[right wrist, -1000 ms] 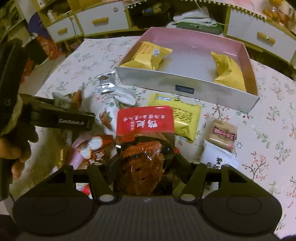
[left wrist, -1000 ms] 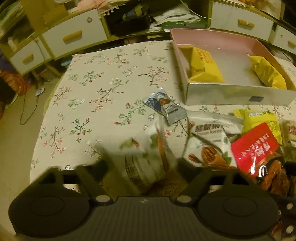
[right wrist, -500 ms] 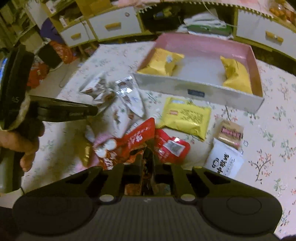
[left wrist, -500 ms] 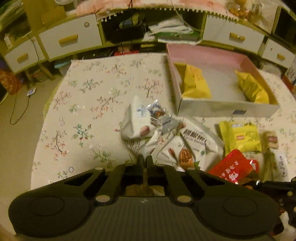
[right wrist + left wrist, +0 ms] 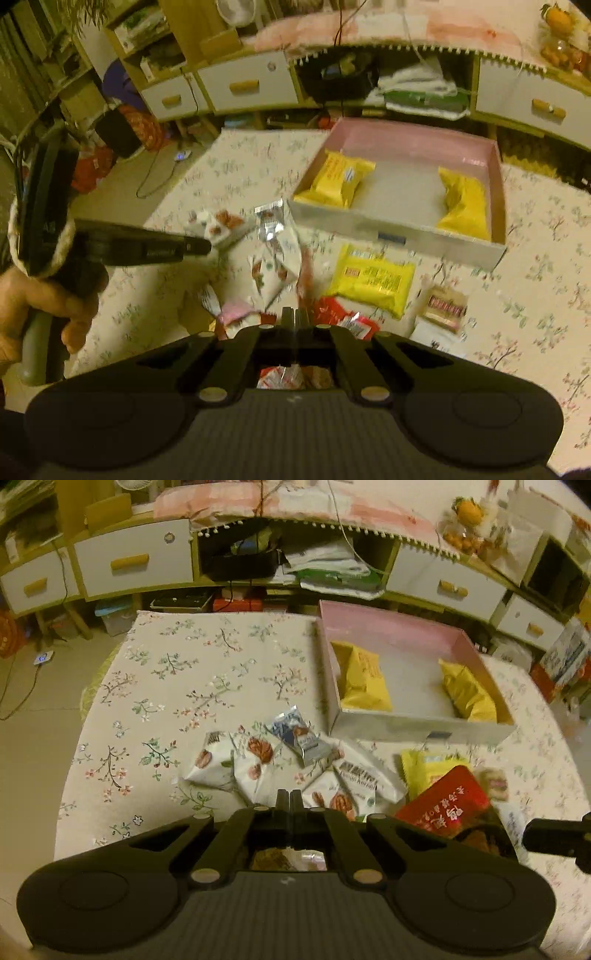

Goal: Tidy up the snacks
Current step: 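Grasp the white pecan-kernel bag with the left gripper while right holds red bag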

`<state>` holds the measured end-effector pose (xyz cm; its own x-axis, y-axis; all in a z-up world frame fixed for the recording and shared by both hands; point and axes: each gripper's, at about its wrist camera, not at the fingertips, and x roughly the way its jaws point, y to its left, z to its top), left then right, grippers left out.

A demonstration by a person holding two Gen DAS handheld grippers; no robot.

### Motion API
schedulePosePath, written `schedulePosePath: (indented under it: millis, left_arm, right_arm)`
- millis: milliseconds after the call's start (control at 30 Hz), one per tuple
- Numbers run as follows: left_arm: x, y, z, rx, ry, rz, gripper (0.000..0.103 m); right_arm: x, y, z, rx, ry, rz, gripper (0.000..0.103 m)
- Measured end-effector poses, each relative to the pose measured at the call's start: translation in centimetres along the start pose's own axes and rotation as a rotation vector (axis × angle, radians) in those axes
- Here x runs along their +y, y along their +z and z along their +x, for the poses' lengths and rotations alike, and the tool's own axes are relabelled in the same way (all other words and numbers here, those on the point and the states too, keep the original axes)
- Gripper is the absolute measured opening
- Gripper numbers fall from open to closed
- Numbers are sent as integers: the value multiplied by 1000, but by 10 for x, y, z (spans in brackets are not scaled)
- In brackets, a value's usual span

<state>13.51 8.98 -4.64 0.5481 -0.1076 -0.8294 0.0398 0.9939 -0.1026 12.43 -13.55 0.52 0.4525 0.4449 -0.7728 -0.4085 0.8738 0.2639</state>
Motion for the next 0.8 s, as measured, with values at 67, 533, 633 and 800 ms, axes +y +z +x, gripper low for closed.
schedulePosePath:
  millis: [67, 533, 633, 800]
  left_arm:
    - [8, 6, 0, -6, -5, -35, 2]
    - [17, 22, 52, -10, 163, 31, 101]
    - [18, 23, 66, 25, 164, 29, 102]
    - [17, 22, 86, 50, 166, 88, 101]
  right_arm:
    - [-5, 2, -2, -20, -7, 10, 0]
    - [-11, -26, 67, 170, 1, -53, 57]
    - [-2, -29, 78, 166, -3, -96, 58]
    - [14, -40, 101, 191, -50, -203, 70]
